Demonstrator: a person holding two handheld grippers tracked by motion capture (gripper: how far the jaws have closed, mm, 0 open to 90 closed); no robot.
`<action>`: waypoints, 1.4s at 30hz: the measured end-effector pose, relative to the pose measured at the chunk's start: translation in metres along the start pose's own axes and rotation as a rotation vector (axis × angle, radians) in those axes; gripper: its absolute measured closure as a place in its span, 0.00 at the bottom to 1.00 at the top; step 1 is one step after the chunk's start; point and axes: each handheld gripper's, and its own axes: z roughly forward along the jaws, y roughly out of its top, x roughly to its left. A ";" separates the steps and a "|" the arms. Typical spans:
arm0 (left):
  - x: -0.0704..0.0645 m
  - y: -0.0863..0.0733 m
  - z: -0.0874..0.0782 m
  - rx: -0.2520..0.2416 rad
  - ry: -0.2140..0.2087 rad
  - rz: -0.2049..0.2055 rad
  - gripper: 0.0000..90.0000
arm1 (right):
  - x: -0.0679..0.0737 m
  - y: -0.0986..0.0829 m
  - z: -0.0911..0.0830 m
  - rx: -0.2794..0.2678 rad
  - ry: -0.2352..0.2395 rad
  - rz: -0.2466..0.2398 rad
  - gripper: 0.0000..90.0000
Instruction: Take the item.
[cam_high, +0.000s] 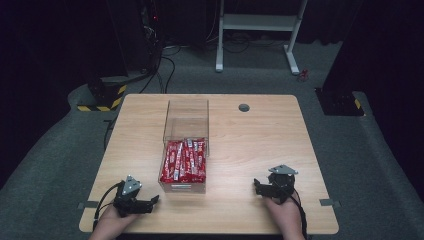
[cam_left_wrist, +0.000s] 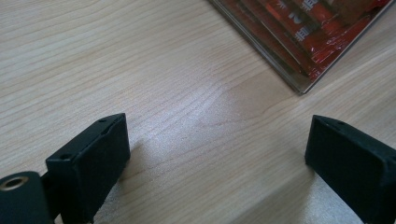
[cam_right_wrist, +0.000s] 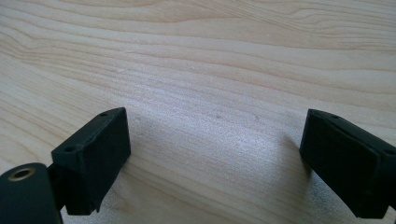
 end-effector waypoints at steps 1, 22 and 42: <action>0.000 0.000 0.000 0.000 0.000 0.000 0.08 | 0.000 0.000 0.000 0.000 0.000 0.000 0.09; 0.000 0.000 0.000 0.000 0.000 -0.001 0.08 | 0.000 0.000 0.000 0.001 0.008 -0.005 0.09; 0.001 0.000 0.000 0.002 0.001 0.005 0.08 | 0.002 0.003 -0.013 -0.063 0.036 -0.013 0.14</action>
